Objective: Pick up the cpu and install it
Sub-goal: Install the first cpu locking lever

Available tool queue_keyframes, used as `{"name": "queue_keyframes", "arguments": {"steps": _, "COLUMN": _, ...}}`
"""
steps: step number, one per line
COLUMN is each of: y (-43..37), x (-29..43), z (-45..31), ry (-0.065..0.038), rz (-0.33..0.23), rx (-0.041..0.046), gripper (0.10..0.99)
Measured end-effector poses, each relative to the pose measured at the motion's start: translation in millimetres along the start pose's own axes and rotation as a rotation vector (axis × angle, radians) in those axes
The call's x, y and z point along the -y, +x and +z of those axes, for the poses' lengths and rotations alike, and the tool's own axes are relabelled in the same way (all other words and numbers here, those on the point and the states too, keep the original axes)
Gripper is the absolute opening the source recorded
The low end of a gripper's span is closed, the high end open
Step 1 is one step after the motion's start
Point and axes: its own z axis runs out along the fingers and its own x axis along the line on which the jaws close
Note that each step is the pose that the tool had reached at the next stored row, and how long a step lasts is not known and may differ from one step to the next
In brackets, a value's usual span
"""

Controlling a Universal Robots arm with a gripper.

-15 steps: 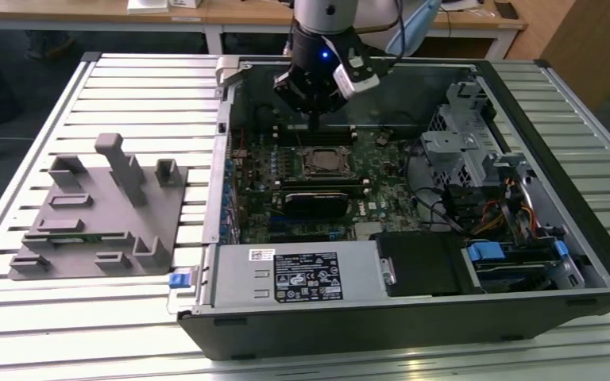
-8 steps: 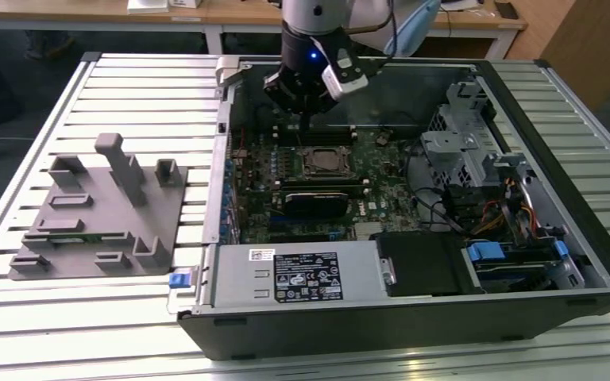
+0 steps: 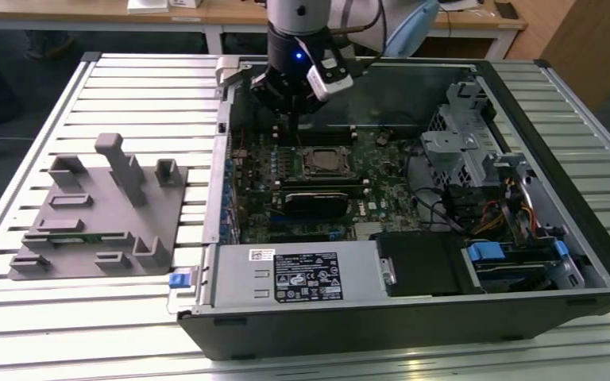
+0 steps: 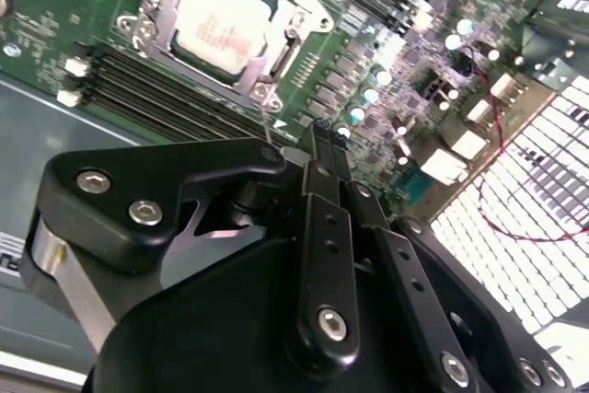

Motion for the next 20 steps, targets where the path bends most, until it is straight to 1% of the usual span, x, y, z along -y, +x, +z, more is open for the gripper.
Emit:
{"name": "queue_keyframes", "arguments": {"steps": 4, "y": 5.5, "x": -0.2, "z": 0.3, "ry": 0.000, "rz": 0.000, "rx": 0.0012, "gripper": 0.106}}
{"name": "queue_keyframes", "arguments": {"steps": 7, "y": 9.6, "x": -0.5, "z": 0.6, "ry": 0.000, "rz": -0.002, "rx": 0.0077, "gripper": 0.106}}
{"name": "queue_keyframes", "arguments": {"steps": 10, "y": 10.5, "x": -2.4, "z": 1.7, "ry": 0.000, "rz": -0.002, "rx": 0.0087, "gripper": 0.106}}
{"name": "queue_keyframes", "arguments": {"steps": 13, "y": 10.7, "x": -5.1, "z": 3.9, "ry": 0.000, "rz": -0.003, "rx": 0.0129, "gripper": 0.106}}
{"name": "queue_keyframes", "arguments": {"steps": 17, "y": 11.3, "x": -12.4, "z": 6.5, "ry": 0.000, "rz": -0.004, "rx": 0.0195, "gripper": 0.106}}
{"name": "queue_keyframes", "arguments": {"steps": 20, "y": 12.1, "x": -15.3, "z": 7.9, "ry": 0.000, "rz": -0.004, "rx": 0.0226, "gripper": 0.106}}
